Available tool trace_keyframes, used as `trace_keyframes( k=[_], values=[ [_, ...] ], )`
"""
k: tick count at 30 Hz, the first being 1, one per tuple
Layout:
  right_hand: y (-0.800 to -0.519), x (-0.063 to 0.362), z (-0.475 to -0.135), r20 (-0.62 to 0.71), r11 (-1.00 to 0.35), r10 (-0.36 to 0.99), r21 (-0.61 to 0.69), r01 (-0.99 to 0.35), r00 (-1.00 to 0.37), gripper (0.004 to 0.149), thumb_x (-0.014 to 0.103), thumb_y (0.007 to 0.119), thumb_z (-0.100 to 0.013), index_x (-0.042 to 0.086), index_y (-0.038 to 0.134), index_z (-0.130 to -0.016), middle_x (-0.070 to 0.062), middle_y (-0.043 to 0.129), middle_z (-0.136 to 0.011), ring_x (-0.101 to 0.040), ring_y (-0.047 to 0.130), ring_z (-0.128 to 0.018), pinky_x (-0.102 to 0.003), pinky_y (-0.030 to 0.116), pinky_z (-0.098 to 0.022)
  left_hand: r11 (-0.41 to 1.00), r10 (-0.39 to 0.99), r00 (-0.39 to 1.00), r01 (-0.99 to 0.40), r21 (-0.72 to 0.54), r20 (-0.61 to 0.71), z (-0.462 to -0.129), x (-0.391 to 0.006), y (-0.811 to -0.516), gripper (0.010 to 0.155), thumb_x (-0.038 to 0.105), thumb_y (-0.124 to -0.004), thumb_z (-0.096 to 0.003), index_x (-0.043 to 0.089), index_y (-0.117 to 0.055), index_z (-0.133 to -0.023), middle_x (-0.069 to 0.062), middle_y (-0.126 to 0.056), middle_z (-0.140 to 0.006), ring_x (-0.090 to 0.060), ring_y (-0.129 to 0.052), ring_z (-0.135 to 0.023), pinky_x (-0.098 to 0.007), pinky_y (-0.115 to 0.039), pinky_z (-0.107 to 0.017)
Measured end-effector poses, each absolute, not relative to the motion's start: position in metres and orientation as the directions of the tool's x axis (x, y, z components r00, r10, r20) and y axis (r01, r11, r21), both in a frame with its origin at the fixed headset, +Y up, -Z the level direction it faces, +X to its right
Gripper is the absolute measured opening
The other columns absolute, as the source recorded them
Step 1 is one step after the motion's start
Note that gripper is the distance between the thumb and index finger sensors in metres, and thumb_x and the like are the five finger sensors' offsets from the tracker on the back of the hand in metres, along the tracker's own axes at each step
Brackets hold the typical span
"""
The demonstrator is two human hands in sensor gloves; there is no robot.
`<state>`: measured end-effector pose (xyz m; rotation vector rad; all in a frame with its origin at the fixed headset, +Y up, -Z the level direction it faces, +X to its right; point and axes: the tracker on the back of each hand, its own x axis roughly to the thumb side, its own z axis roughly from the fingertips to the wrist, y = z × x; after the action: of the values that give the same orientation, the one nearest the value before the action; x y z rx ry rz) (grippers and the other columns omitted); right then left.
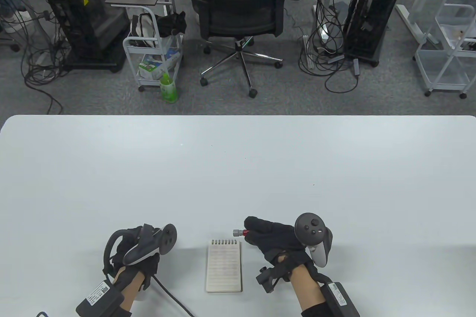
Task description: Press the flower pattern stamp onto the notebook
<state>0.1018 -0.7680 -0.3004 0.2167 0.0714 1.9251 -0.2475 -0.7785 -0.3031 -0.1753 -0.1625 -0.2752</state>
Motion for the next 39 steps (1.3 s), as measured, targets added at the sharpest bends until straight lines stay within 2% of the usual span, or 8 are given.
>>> trace_keyframes(
  k=[2, 5, 9, 12, 18, 22, 30, 39],
  values=[
    [-0.768, 0.102, -0.301, 0.112, -0.344, 0.937, 0.152, -0.927, -0.330, 0.047, 0.028, 0.094, -0.035, 0.015, 0.090, -0.079, -0.015, 0.100, -0.063, -0.037, 0.104, -0.052, -0.052, 0.083, -0.043, 0.956, -0.233, 0.956, 0.259, -0.136, 0.179, -0.303, -0.250, -0.778, 0.046, 0.037, -0.083, -0.0417, 0.015, -0.086, -0.083, -0.013, -0.094, -0.078, -0.025, -0.098, -0.050, -0.049, -0.079, -0.041],
    [-0.767, 0.101, -0.301, 0.105, -0.324, 0.945, 0.152, -0.934, -0.311, 0.047, 0.028, 0.094, -0.035, 0.015, 0.089, -0.080, -0.015, 0.100, -0.064, -0.037, 0.104, -0.053, -0.052, 0.083, -0.043, 0.980, -0.127, 0.980, 0.149, -0.134, 0.155, -0.303, -0.256, -0.769, 0.047, 0.038, -0.082, -0.0415, 0.016, -0.086, -0.082, -0.012, -0.095, -0.077, -0.024, -0.099, -0.048, -0.049, -0.080, -0.040],
    [-0.763, 0.097, -0.300, 0.109, -0.288, 0.956, 0.155, -0.945, -0.273, 0.046, 0.028, 0.093, -0.035, 0.016, 0.089, -0.080, -0.014, 0.100, -0.064, -0.037, 0.104, -0.053, -0.052, 0.082, -0.043, 0.981, 0.189, 0.972, -0.181, -0.068, 0.139, -0.297, -0.262, -0.747, 0.048, 0.039, -0.082, -0.0410, 0.015, -0.086, -0.082, -0.011, -0.096, -0.075, -0.024, -0.100, -0.046, -0.049, -0.080, -0.039],
    [-0.758, 0.096, -0.297, 0.114, -0.248, 0.966, 0.152, -0.957, -0.232, 0.046, 0.028, 0.093, -0.036, 0.016, 0.089, -0.080, -0.014, 0.100, -0.064, -0.037, 0.104, -0.054, -0.052, 0.082, -0.043, 0.913, 0.407, 0.899, -0.396, -0.096, 0.164, -0.295, -0.260, -0.734, 0.048, 0.039, -0.081, -0.0413, 0.014, -0.086, -0.082, -0.013, -0.097, -0.074, -0.026, -0.100, -0.045, -0.050, -0.080, -0.038],
    [-0.755, 0.094, -0.297, 0.128, -0.214, 0.973, 0.160, -0.964, -0.194, 0.046, 0.028, 0.093, -0.036, 0.016, 0.089, -0.081, -0.014, 0.100, -0.065, -0.037, 0.104, -0.054, -0.053, 0.082, -0.044, 0.807, 0.591, 0.784, -0.573, -0.144, 0.190, -0.297, -0.247, -0.720, 0.049, 0.041, -0.080, -0.0416, 0.015, -0.086, -0.082, -0.011, -0.097, -0.073, -0.024, -0.100, -0.045, -0.050, -0.081, -0.040],
    [-0.755, 0.089, -0.297, 0.150, -0.206, 0.972, 0.173, -0.963, -0.181, 0.047, 0.028, 0.093, -0.036, 0.016, 0.088, -0.081, -0.014, 0.099, -0.066, -0.037, 0.104, -0.055, -0.053, 0.082, -0.044, 0.599, 0.801, 0.576, -0.779, -0.186, 0.166, -0.298, -0.228, -0.727, 0.049, 0.041, -0.080, -0.0413, 0.013, -0.086, -0.081, -0.011, -0.098, -0.071, -0.023, -0.101, -0.041, -0.049, -0.081, -0.036],
    [-0.755, 0.077, -0.292, 0.169, -0.178, 0.975, 0.201, -0.963, -0.145, 0.047, 0.028, 0.093, -0.036, 0.016, 0.088, -0.081, -0.014, 0.100, -0.066, -0.037, 0.104, -0.055, -0.053, 0.082, -0.044, 0.342, 0.939, 0.324, -0.914, -0.217, 0.114, -0.295, -0.207, -0.756, 0.050, 0.043, -0.080, -0.0413, 0.012, -0.087, -0.080, -0.010, -0.101, -0.067, -0.021, -0.102, -0.036, -0.047, -0.083, -0.033],
    [-0.754, 0.071, -0.291, 0.183, -0.189, 0.972, 0.224, -0.956, -0.149, 0.047, 0.028, 0.093, -0.036, 0.016, 0.088, -0.081, -0.014, 0.100, -0.065, -0.036, 0.105, -0.054, -0.052, 0.082, -0.044, 0.338, 0.940, 0.315, -0.909, -0.245, 0.129, -0.292, -0.200, -0.759, 0.050, 0.043, -0.080, -0.0413, 0.012, -0.087, -0.080, -0.010, -0.101, -0.067, -0.020, -0.102, -0.034, -0.048, -0.084, -0.033]
  ],
)
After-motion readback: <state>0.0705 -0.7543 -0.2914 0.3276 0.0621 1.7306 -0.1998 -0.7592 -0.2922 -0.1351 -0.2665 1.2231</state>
